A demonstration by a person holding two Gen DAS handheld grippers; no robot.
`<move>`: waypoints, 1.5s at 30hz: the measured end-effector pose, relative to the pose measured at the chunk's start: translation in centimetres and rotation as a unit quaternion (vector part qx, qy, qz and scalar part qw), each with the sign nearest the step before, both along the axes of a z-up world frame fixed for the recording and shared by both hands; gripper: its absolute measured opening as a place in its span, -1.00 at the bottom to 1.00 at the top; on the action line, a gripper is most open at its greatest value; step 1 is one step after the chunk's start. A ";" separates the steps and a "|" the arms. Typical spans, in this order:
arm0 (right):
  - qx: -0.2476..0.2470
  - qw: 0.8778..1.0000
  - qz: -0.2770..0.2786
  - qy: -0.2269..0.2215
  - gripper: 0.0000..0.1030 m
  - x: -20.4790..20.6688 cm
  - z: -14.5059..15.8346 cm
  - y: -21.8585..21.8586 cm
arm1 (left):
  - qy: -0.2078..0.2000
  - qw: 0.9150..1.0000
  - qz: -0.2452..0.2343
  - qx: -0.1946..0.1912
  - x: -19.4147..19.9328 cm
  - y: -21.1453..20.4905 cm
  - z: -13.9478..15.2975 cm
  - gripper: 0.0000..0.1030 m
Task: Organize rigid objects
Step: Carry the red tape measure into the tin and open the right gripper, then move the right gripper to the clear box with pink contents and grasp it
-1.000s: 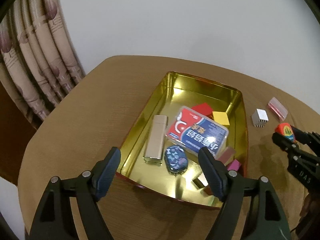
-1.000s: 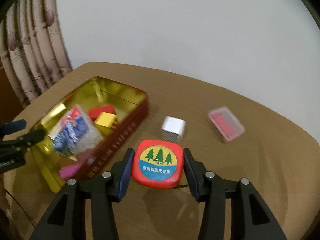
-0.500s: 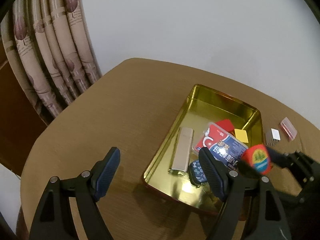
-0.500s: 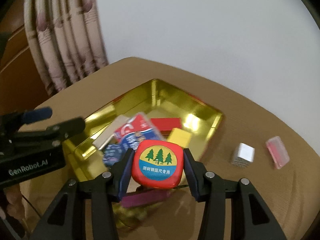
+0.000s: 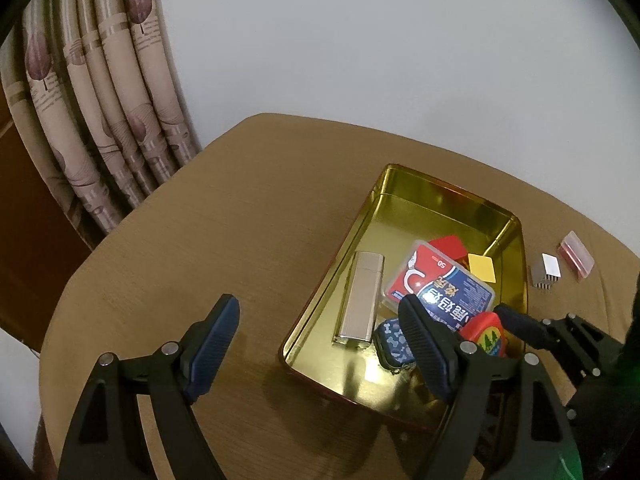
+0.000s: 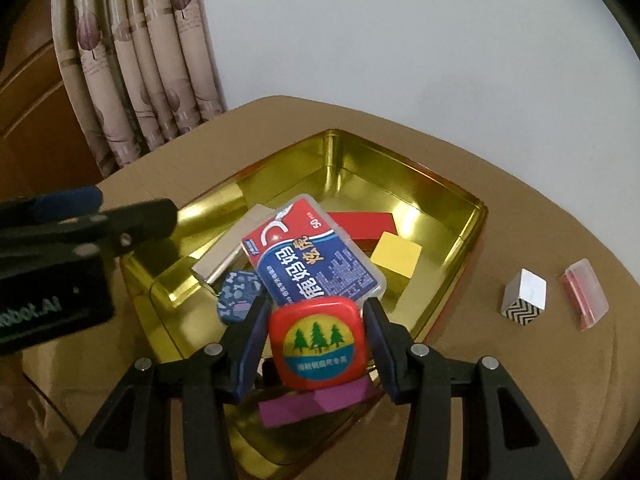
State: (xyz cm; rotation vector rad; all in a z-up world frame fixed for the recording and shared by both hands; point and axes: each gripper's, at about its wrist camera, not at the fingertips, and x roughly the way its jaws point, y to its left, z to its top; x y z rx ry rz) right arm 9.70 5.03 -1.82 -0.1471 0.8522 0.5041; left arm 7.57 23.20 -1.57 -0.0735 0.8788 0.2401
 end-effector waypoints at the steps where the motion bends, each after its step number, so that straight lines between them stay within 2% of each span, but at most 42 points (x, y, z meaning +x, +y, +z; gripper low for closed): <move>1: -0.001 1.000 -0.001 -0.002 0.07 -0.1 0.2 -0.1 | 0.000 1.000 -0.001 0.000 0.0 -0.1 0.0 0.54; 3: 0.006 1.000 -0.002 -0.007 0.25 -0.3 0.8 -0.8 | 0.000 1.000 -0.002 0.001 0.0 0.0 0.0 0.54; 5: 0.015 1.000 -0.009 -0.014 0.34 -0.7 1.7 -2.2 | 0.000 1.000 -0.002 0.001 0.0 -0.1 -0.1 0.54; 10: 0.033 0.998 -0.040 -0.042 0.37 -1.0 4.0 -7.8 | 0.001 1.000 -0.007 0.009 0.0 -0.5 -0.2 0.55; 13: 0.022 0.995 -0.077 -0.053 0.55 0.0 4.5 -11.5 | 0.000 1.000 -0.012 0.016 -0.1 -1.0 -0.3 0.55; 18: -0.016 0.989 -0.133 -0.054 0.56 2.5 4.0 -17.5 | 0.002 0.999 -0.025 0.026 -0.2 -2.1 -0.6 0.57; 23: -0.042 0.991 -0.120 -0.031 0.56 6.0 2.1 -20.9 | 0.007 0.998 -0.041 0.037 -0.3 -2.8 -1.1 0.58; 29: -0.073 0.994 -0.076 -0.007 0.56 9.8 -0.8 -21.1 | 0.009 0.997 -0.062 0.050 -0.3 -3.7 -1.6 0.60; 33: -0.092 0.993 -0.071 -0.014 0.56 11.6 -2.0 -21.0 | 0.012 0.996 -0.074 0.057 -0.3 -4.3 -2.2 0.61; 37: -0.090 0.993 -0.072 0.002 0.56 13.3 -3.9 -21.2 | 0.013 0.994 -0.088 0.064 -0.1 -5.0 -2.7 0.61; 39: -0.070 0.994 -0.078 0.012 0.56 13.4 -4.7 -21.7 | 0.013 0.993 -0.094 0.072 -0.2 -5.4 -2.9 0.61; 41: -0.043 0.994 -0.094 0.016 0.56 13.4 -5.0 -22.4 | 0.011 0.992 -0.098 0.078 -0.3 -5.7 -3.0 0.61; 44: -0.051 0.993 -0.108 0.009 0.55 13.0 -5.0 -22.0 | 0.011 0.992 -0.097 0.078 -0.4 -5.8 -3.0 0.61; 45: -0.048 0.992 -0.117 0.009 0.48 12.9 -4.9 -21.9 | 0.012 0.992 -0.097 0.074 -0.3 -5.8 -3.0 0.61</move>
